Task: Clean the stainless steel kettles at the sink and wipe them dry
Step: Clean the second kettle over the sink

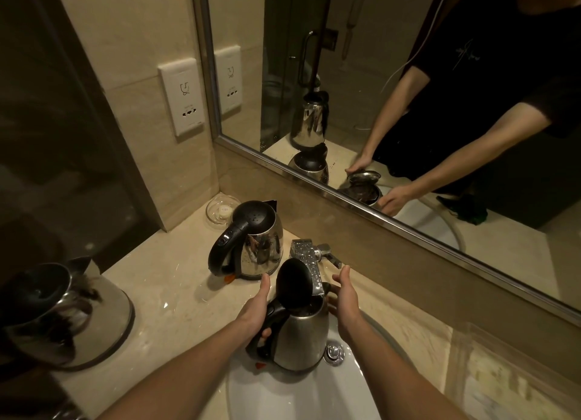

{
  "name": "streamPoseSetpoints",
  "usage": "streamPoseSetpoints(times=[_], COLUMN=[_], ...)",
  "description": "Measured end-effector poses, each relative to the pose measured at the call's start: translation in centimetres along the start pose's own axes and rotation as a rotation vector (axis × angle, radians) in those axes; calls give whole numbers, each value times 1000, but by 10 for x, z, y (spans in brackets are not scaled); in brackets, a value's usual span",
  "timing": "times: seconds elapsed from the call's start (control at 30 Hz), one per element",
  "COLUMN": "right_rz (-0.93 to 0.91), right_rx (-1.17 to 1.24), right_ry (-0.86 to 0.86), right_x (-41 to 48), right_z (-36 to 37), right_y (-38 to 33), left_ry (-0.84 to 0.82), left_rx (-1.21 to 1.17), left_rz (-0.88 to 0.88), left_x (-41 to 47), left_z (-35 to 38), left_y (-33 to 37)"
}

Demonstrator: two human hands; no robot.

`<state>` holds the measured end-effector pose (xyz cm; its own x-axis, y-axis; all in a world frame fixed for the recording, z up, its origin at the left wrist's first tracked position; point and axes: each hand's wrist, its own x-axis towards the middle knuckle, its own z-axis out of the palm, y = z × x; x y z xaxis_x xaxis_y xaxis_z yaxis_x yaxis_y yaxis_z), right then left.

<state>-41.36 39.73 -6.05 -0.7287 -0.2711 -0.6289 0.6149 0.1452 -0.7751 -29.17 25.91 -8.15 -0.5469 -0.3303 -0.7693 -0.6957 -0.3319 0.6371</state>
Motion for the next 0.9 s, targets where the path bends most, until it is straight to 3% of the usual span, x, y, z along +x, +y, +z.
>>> streamPoseSetpoints(times=[0.9], right_rz=[-2], right_rx=[-12], right_ry=[-9], right_x=[1], right_z=[0], right_y=[1], left_ry=[8], left_rx=[31], left_rz=[15], left_x=[-11], left_z=[1], left_y=[3])
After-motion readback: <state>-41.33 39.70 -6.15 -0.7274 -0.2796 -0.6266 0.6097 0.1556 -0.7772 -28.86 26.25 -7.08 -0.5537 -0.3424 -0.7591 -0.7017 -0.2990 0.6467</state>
